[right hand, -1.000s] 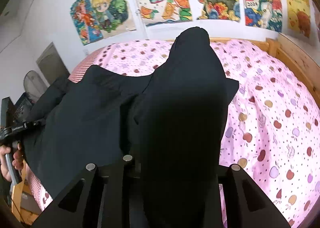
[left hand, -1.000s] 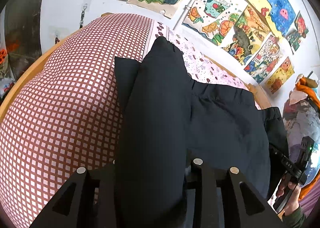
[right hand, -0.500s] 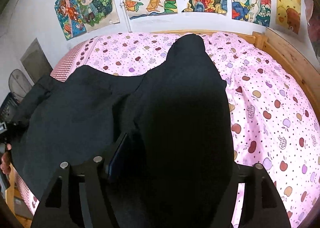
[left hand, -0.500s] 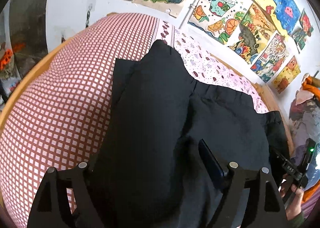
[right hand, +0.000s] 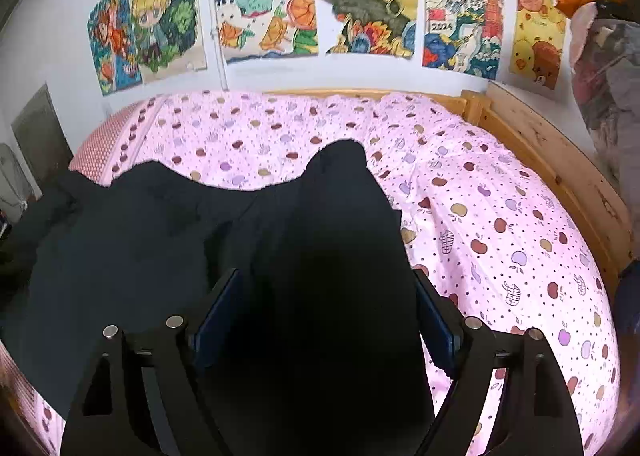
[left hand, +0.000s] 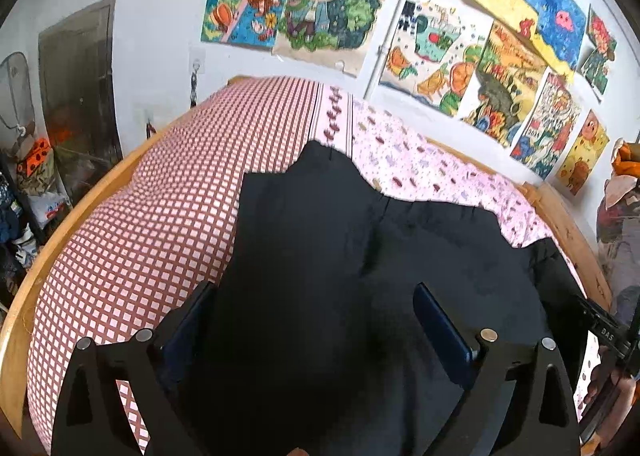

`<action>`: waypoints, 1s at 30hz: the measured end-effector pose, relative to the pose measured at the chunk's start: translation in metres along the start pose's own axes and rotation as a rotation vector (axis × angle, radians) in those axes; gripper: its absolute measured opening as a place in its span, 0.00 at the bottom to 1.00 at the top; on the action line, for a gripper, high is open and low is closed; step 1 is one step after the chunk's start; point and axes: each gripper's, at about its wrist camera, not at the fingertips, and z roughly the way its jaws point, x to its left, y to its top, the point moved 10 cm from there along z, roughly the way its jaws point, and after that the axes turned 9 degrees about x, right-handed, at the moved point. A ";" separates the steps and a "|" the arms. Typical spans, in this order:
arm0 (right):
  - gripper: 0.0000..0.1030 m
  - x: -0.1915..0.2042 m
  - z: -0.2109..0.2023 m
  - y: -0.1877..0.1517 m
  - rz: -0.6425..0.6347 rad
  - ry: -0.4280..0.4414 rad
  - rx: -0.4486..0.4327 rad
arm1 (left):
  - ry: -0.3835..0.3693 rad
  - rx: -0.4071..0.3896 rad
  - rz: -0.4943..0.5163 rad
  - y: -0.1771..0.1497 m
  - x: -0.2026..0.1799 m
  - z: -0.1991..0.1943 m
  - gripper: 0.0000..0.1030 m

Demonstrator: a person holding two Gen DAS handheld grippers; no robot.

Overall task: Fold large clothes
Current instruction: 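Open both tools and lift them back off the folded jacket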

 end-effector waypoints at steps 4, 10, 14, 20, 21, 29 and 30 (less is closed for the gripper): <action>0.84 0.001 -0.016 0.000 0.023 0.011 -0.057 | 0.018 -0.077 0.027 0.005 -0.007 -0.016 1.00; 0.86 0.008 -0.041 0.001 0.011 0.010 -0.152 | 0.042 -0.185 0.118 0.009 -0.031 -0.044 1.00; 0.87 0.014 -0.059 -0.002 0.009 0.021 -0.195 | 0.056 -0.209 0.167 0.003 -0.047 -0.059 1.00; 0.88 0.018 -0.087 -0.014 0.020 0.046 -0.267 | 0.044 -0.259 0.205 -0.011 -0.063 -0.086 1.00; 0.88 0.018 -0.092 -0.016 0.022 0.053 -0.275 | 0.035 -0.263 0.207 -0.013 -0.065 -0.090 1.00; 0.91 0.026 -0.130 -0.039 0.003 0.100 -0.324 | -0.038 -0.279 0.220 -0.038 -0.078 -0.122 1.00; 0.92 0.030 -0.134 -0.042 -0.010 0.103 -0.330 | -0.033 -0.284 0.226 -0.041 -0.079 -0.125 1.00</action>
